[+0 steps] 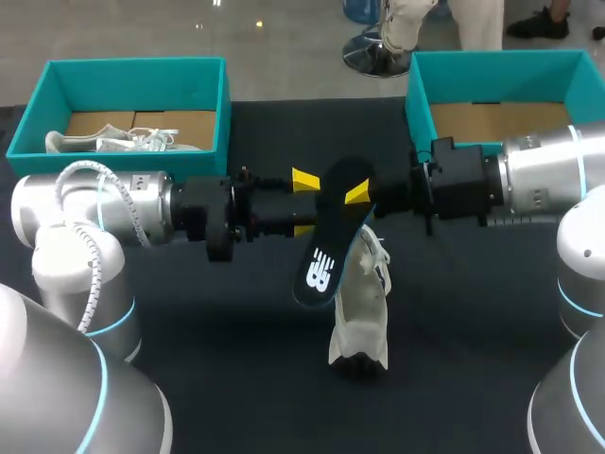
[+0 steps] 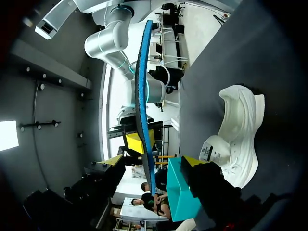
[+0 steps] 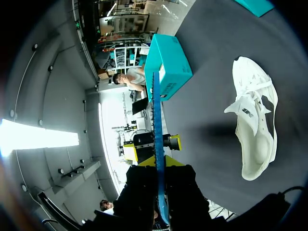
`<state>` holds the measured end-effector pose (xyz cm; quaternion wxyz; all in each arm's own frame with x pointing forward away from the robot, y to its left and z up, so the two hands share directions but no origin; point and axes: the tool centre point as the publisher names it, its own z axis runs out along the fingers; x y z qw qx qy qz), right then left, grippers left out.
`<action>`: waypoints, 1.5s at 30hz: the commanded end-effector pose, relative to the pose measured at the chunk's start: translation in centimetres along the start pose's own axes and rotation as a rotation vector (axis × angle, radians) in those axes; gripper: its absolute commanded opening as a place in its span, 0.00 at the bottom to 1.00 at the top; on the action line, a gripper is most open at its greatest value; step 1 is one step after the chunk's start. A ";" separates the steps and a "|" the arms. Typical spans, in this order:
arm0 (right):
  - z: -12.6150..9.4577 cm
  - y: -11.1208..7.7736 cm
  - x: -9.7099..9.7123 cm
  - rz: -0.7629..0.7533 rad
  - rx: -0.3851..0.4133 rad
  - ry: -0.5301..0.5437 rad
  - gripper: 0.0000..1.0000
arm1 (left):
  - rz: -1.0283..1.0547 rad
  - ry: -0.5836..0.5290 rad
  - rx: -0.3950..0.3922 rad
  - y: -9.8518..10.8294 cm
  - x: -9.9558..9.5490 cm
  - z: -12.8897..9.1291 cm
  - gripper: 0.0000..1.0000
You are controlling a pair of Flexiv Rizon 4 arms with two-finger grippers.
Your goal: Take the shoe out of the shoebox, open the shoe tongue, remove and reinsert the insole, then place the shoe into the shoebox
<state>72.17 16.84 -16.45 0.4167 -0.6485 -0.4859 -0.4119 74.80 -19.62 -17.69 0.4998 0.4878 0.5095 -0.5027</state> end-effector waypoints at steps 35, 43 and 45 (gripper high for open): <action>0.2 0.1 0.0 0.000 -0.001 -0.002 0.03 | -0.065 -0.013 0.045 -0.8 -0.5 0.9 0.00; -1.4 -0.1 0.3 -0.018 -0.072 -0.037 1.00 | -0.066 0.011 0.047 -0.6 -0.5 -0.5 0.00; -2.4 -0.1 0.3 -0.021 -0.101 -0.064 1.00 | -0.076 0.013 0.053 -0.6 -0.4 -1.0 0.00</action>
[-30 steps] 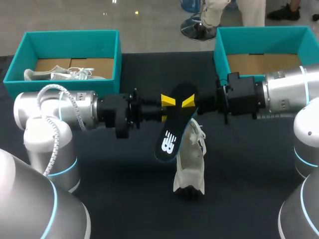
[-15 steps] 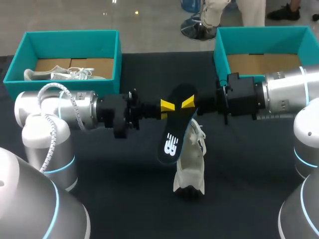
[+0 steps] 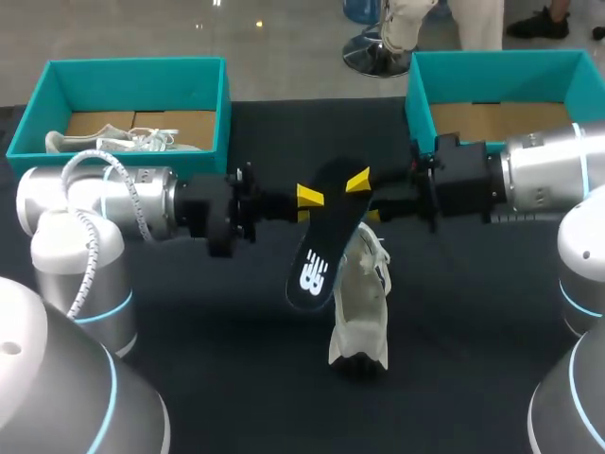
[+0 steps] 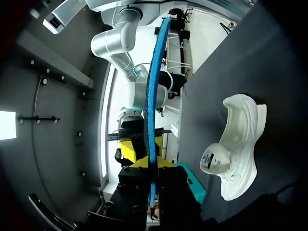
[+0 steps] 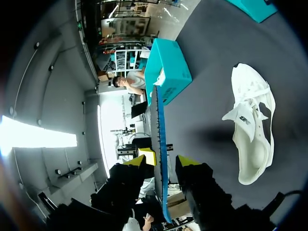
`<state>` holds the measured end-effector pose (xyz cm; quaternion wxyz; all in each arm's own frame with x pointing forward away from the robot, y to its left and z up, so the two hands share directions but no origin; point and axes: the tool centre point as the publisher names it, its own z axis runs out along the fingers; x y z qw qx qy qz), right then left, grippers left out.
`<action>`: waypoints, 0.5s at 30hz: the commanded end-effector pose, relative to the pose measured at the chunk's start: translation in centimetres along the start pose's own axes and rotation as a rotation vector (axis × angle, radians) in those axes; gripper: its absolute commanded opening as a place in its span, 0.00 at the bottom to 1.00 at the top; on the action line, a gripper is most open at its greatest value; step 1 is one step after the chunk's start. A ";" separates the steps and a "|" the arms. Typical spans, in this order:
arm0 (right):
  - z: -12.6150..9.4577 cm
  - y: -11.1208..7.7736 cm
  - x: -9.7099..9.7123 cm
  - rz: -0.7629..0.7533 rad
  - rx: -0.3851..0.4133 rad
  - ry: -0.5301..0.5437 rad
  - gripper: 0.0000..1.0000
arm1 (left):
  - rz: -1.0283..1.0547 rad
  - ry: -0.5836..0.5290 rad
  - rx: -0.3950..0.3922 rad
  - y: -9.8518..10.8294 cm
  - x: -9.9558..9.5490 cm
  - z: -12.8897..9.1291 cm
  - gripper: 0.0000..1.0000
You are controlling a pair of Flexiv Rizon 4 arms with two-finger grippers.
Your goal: Take the shoe out of the shoebox, open the shoe tongue, remove and reinsert the insole, then place the shoe into the shoebox
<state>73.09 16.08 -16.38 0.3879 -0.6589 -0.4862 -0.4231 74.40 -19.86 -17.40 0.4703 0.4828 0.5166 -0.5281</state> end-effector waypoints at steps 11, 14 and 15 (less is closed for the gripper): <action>-7.3 -0.5 1.0 -0.165 -0.157 -0.239 1.00 | -0.066 0.043 0.053 -0.6 0.0 -4.9 0.00; -8.1 -0.1 1.1 -0.230 -0.147 -0.322 1.00 | -0.086 0.062 0.061 -0.9 0.0 -5.9 0.00; -8.3 0.0 1.1 -0.251 -0.144 -0.342 1.00 | -0.090 0.065 0.066 -1.0 0.0 -6.1 0.00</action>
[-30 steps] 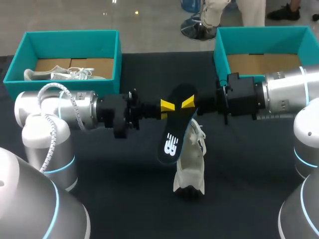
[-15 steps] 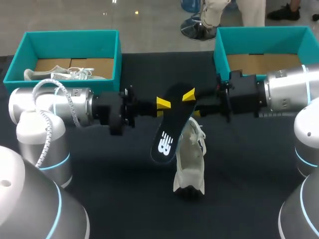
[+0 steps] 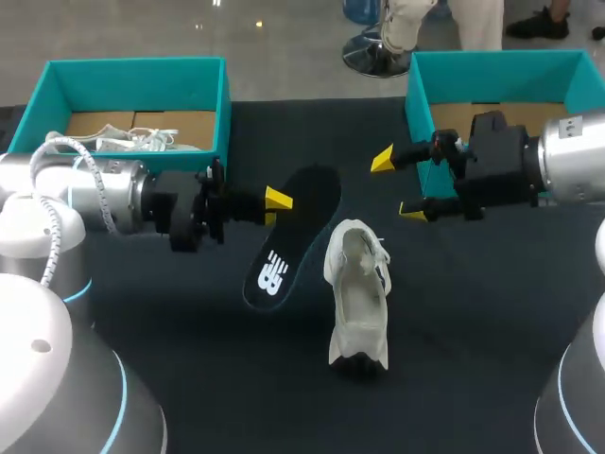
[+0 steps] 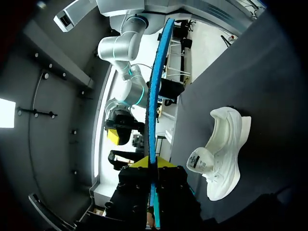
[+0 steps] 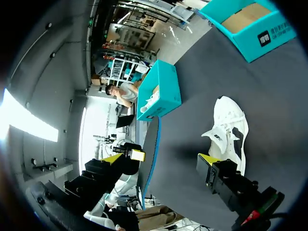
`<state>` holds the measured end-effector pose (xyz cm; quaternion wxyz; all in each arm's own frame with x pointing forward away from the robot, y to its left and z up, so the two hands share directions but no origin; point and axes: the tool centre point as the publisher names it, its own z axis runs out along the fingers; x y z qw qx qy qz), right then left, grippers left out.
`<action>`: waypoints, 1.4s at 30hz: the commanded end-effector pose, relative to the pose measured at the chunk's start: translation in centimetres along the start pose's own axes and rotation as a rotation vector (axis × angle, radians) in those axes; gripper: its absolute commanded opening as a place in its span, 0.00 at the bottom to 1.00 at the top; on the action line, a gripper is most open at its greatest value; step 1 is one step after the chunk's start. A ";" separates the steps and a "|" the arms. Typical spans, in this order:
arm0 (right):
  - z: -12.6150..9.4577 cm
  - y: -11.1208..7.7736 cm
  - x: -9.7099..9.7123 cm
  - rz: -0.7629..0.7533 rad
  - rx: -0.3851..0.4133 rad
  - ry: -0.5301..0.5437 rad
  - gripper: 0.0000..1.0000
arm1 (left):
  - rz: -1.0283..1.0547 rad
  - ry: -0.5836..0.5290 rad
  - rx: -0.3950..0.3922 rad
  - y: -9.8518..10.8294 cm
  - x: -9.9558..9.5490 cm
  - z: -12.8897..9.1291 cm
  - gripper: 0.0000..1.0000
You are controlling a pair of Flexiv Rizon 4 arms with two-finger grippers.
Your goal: Take the shoe out of the shoebox, open the shoe tongue, remove and reinsert the insole, then place the shoe into the shoebox
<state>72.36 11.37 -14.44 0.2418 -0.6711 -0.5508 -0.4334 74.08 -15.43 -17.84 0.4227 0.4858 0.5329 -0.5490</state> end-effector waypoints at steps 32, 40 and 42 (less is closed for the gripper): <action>-6.2 1.6 -2.7 -0.364 0.112 -0.319 1.00 | -0.034 0.077 0.048 -4.0 0.5 -5.5 0.00; -9.9 1.5 -5.0 -0.524 0.123 -0.281 1.00 | -0.036 0.086 0.069 -4.8 0.6 -5.5 0.00; -10.9 1.5 -4.8 -0.565 0.129 -0.302 1.00 | -0.035 0.087 0.071 -5.0 0.6 -5.4 0.00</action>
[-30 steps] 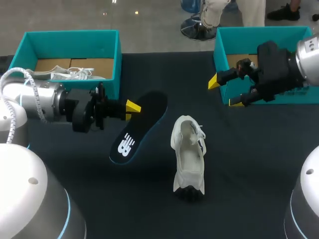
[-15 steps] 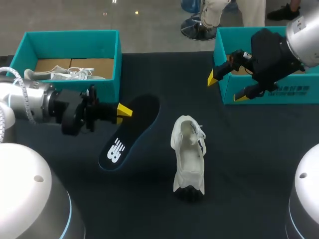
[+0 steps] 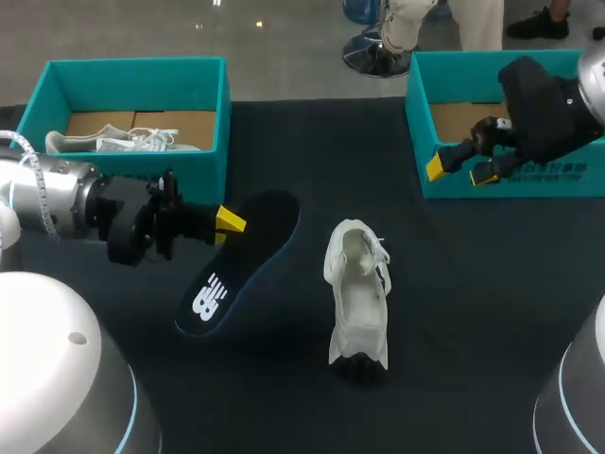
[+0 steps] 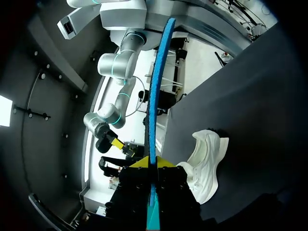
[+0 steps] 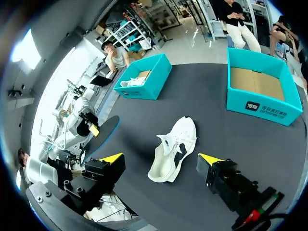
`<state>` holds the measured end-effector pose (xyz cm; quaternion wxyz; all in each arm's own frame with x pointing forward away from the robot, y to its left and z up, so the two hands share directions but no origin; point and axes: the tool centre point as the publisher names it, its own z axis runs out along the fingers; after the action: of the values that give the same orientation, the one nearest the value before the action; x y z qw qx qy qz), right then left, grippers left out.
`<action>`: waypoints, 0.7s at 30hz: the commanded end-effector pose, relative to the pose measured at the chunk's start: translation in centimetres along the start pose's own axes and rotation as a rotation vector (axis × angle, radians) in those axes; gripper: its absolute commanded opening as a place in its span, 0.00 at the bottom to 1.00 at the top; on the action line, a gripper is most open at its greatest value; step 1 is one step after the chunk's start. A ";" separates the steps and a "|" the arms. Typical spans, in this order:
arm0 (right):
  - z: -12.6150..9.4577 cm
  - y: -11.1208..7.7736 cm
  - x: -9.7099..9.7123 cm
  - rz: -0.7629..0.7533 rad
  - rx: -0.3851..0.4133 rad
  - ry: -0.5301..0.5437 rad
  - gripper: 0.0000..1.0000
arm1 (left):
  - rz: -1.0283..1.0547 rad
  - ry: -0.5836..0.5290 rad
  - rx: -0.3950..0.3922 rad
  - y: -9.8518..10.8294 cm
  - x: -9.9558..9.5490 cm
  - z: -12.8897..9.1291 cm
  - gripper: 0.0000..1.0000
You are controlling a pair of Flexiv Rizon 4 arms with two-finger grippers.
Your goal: Take the shoe out of the shoebox, open the shoe tongue, remove and reinsert the insole, then place the shoe into the shoebox
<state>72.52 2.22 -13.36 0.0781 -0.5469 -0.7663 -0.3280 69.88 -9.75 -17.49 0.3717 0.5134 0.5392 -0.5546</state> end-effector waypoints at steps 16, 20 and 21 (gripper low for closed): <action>-4.0 -2.5 -0.7 -0.062 0.043 -0.103 1.00 | -0.004 0.010 0.005 -1.1 0.2 0.2 0.00; -4.5 -3.5 -1.1 -0.099 0.084 -0.127 1.00 | -0.016 0.010 0.014 -1.3 0.3 0.2 0.00; -4.7 -3.7 -1.1 -0.110 0.092 -0.135 1.00 | -0.019 0.011 0.016 -1.4 0.3 0.2 0.00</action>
<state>68.58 -1.89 -12.45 0.0321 -0.5232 -0.8079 -0.2693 68.60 -9.82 -17.56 0.3599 0.5141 0.5408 -0.5601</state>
